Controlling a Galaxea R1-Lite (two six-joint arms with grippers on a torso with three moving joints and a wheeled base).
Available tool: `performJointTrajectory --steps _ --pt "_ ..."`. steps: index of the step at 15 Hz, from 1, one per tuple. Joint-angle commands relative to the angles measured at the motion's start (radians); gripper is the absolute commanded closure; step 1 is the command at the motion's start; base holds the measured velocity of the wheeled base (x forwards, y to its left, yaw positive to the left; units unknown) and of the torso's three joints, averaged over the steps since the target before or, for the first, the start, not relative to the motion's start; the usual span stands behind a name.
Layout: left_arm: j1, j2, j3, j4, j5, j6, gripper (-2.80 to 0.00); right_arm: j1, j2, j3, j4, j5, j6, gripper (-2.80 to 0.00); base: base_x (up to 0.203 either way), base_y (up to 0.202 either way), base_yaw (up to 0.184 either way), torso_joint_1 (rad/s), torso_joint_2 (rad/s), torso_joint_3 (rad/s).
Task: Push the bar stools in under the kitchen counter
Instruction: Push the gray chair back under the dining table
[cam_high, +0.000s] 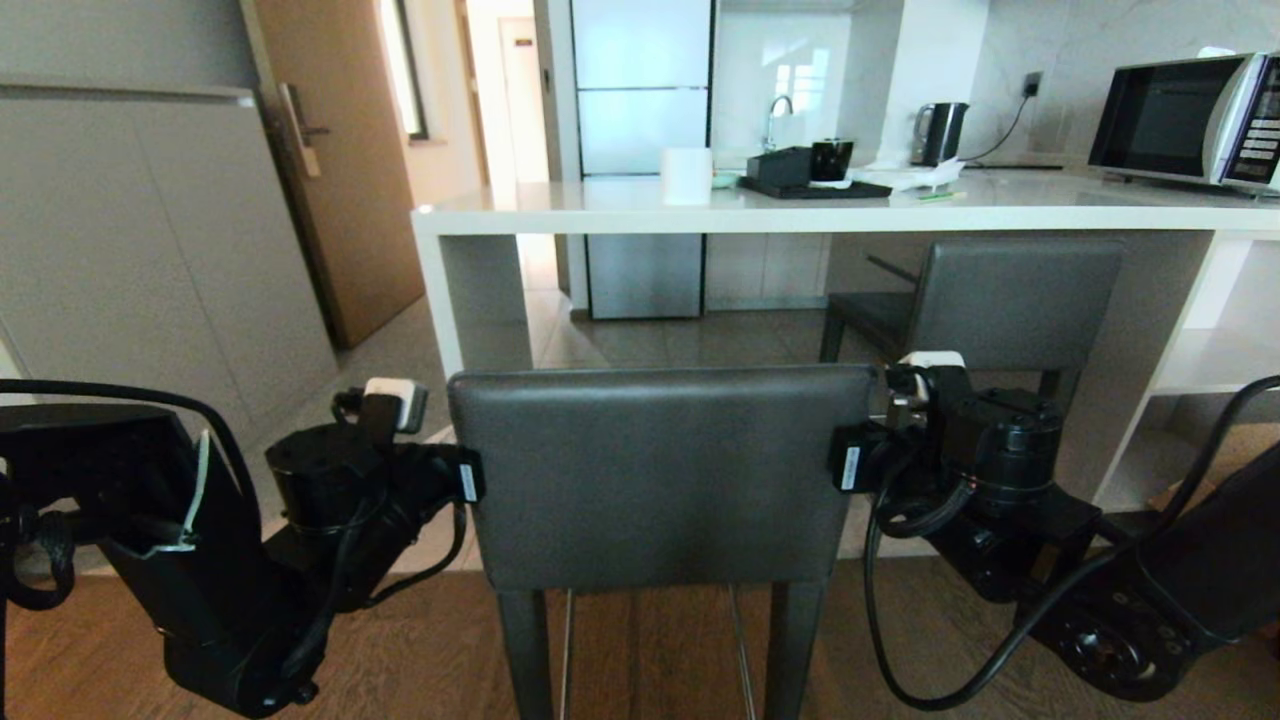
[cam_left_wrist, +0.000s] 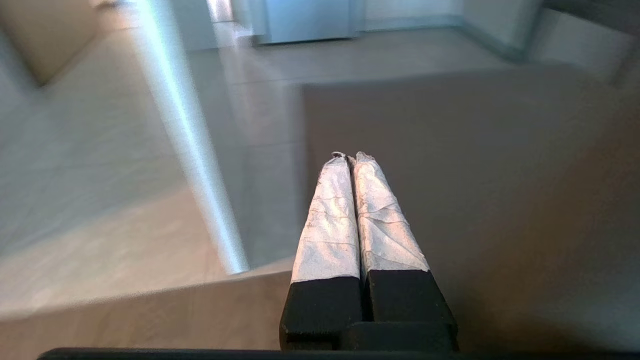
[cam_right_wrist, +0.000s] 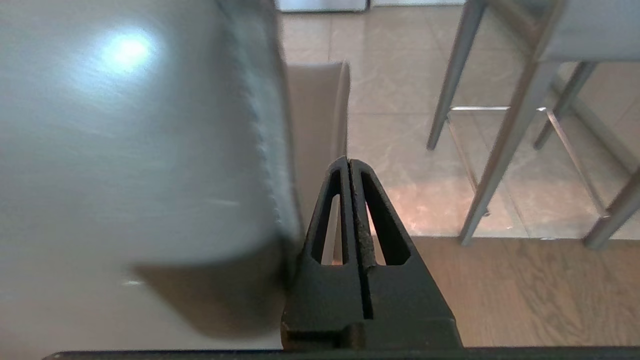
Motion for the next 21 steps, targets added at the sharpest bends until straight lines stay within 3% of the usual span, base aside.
performJointTrajectory --steps 1,5,11,14,18,21 --pt "-0.008 0.002 0.005 -0.008 0.003 -0.001 0.0 0.0 0.03 -0.027 -0.004 0.001 0.0 0.0 0.0 0.0 0.0 0.0 0.0 0.0" --pt "-0.004 0.007 0.006 -0.008 0.005 0.0 0.0 -0.001 0.116 -0.16 0.0 0.003 -0.07 0.0 0.0 0.0 0.0 0.0 0.0 0.0" --pt "0.003 0.026 0.004 -0.01 0.003 -0.001 0.0 -0.005 0.182 -0.301 0.015 -0.003 -0.106 0.0 0.0 0.0 0.0 0.0 0.0 0.0" --pt "0.003 0.047 -0.008 -0.008 0.005 0.001 0.0 -0.031 0.199 -0.303 0.022 -0.005 -0.106 0.0 0.0 0.0 0.0 0.0 0.0 0.0" --pt "-0.001 0.086 -0.031 -0.007 0.005 0.001 0.0 -0.132 0.213 -0.3 0.015 -0.002 -0.106 0.0 0.0 0.0 0.0 0.0 0.0 0.0" --pt "0.0 0.116 -0.15 0.071 0.024 0.002 0.0 -0.095 0.181 -0.233 -0.012 0.0 -0.107 0.0 0.0 0.0 0.0 0.0 0.0 0.0"
